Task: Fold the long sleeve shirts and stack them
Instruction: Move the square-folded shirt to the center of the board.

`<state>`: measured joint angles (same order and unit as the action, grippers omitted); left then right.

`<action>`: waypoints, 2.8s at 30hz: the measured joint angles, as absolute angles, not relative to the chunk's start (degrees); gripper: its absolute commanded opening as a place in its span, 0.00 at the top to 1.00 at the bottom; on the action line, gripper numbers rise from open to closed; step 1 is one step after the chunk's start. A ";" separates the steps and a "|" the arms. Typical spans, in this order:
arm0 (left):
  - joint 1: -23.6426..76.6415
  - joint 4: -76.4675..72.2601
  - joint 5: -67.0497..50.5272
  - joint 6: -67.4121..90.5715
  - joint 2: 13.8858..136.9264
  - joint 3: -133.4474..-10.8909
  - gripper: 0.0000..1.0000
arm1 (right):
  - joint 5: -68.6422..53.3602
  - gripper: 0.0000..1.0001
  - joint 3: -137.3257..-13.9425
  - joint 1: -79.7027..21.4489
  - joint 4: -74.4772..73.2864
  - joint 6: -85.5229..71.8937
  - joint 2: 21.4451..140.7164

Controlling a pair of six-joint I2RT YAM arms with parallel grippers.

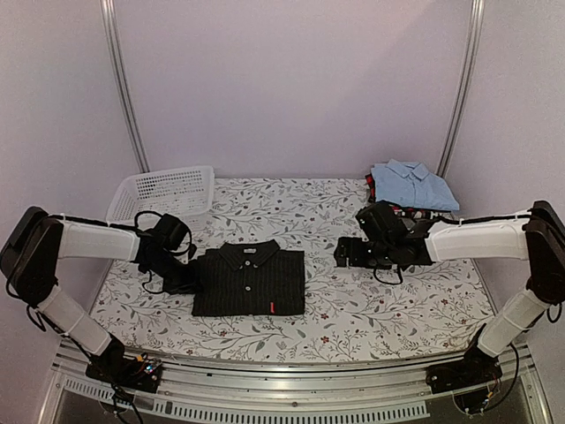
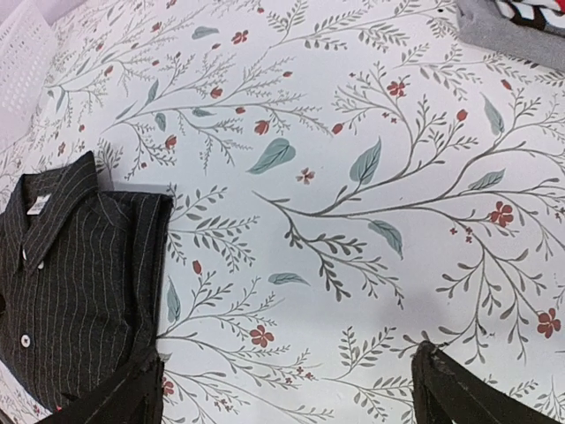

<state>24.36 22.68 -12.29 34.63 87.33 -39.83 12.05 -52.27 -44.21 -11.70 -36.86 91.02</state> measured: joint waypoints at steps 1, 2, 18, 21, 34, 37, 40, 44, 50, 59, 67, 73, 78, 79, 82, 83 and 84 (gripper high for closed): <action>24.01 23.33 -11.94 34.41 87.39 -40.03 1.00 | 13.10 0.01 -52.27 -44.21 -11.92 -36.67 90.43; 23.83 23.86 -11.49 34.22 87.44 -40.29 1.00 | 14.22 0.01 -52.31 -44.21 -12.16 -36.36 89.91; 21.08 32.29 -4.08 35.35 84.84 -44.23 0.15 | 23.83 0.01 -53.65 -40.69 -14.26 -32.73 85.76; 21.15 33.82 -3.33 35.46 81.41 -45.43 0.12 | 24.99 0.01 -55.18 -40.05 -14.76 -32.29 85.78; 26.68 29.61 -4.47 31.66 62.52 -52.71 0.00 | 28.34 0.03 -61.47 -36.86 -15.09 -31.59 92.68; 26.70 26.63 -4.80 30.55 60.69 -52.18 0.00 | 28.47 0.03 -63.57 -35.55 -15.05 -30.74 94.74; 26.70 23.70 -5.37 28.99 60.49 -51.35 0.00 | 27.90 0.04 -65.56 -34.04 -14.98 -30.24 96.79; 26.74 19.59 -5.69 27.20 60.49 -48.69 0.00 | 27.46 0.08 -68.71 -31.83 -15.03 -29.08 100.20; 26.74 14.90 -6.24 25.52 60.31 -45.41 0.00 | 24.01 0.23 -75.00 -28.64 -15.73 -27.79 107.22; 26.74 12.27 -6.37 24.58 59.61 -43.29 0.00 | 20.36 0.31 -86.19 -24.93 -19.94 -27.38 118.67; 26.74 12.23 -6.17 23.90 59.46 -43.11 0.00 | 20.51 0.45 -92.77 -24.56 -23.83 -28.60 125.40; 26.74 12.23 -6.26 23.66 59.46 -43.11 0.00 | 21.19 0.50 -95.31 -24.03 -25.67 -29.93 129.36; 26.74 12.23 -6.57 23.57 59.55 -43.11 0.00 | 22.41 0.56 -96.71 -23.33 -26.17 -30.65 131.28; 26.74 12.23 -6.70 23.59 59.64 -43.11 0.00 | 22.46 0.60 -97.06 -23.14 -26.26 -30.79 131.55; 26.72 12.25 -7.31 23.59 60.20 -43.11 0.00 | 22.74 0.74 -97.73 -22.52 -26.39 -30.94 132.09; 26.72 12.27 -7.53 23.59 60.55 -43.13 0.00 | 22.85 0.80 -97.95 -22.35 -26.46 -31.09 132.22; 26.70 12.43 -7.75 23.59 61.01 -43.20 0.00 | 22.92 0.86 -97.97 -22.15 -26.44 -31.00 132.29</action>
<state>26.70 12.43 -7.75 23.59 61.01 -43.20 22.92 -97.97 -22.15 -26.44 -31.00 132.29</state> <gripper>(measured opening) 0.996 0.279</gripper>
